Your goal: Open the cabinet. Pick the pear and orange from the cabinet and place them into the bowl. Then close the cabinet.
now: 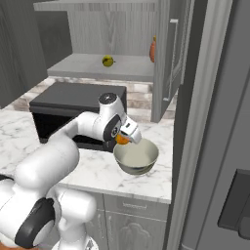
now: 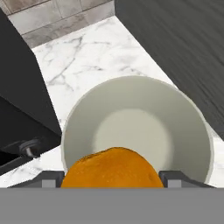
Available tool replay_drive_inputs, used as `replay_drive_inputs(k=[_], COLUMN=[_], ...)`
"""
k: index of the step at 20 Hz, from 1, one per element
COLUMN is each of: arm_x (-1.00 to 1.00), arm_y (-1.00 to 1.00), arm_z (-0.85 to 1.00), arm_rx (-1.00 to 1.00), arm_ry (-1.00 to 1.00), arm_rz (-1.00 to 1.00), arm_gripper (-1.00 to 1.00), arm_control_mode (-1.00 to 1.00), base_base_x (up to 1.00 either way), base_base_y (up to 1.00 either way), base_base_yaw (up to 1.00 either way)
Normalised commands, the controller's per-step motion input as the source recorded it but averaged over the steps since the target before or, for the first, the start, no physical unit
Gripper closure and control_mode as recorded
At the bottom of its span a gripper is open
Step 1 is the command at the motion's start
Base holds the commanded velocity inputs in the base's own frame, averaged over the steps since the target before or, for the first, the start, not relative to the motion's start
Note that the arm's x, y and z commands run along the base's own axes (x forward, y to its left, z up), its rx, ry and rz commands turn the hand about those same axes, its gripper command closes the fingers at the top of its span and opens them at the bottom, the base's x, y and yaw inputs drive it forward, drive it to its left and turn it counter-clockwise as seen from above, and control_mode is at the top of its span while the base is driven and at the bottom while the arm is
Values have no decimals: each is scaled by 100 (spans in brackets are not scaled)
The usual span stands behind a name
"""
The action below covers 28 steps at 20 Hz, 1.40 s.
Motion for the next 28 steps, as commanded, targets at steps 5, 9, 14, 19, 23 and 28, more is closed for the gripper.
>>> replay_drive_inputs(k=[5, 9, 14, 19, 23, 28], arm_x=[48, 2, 9, 13, 12, 14], arm_y=[-23, 0, 0, -11, -37, -24], arm_z=[-44, -10, -53, -42, -24, -25], arm_rx=[0, -2, -5, -1, 0, 0], arm_ry=[8, 10, 15, 8, 8, 2], arm_rz=[0, 0, 0, 0, 0, 1], arm_gripper=[100, 100, 100, 100, 100, 100], arm_control_mode=[-100, -100, -100, -100, -100, -100], base_base_x=[0, 0, 0, 0, 0, 0], base_base_y=[0, 0, 0, 0, 0, 0], base_base_yaw=[0, 0, 0, 0, 0, 0])
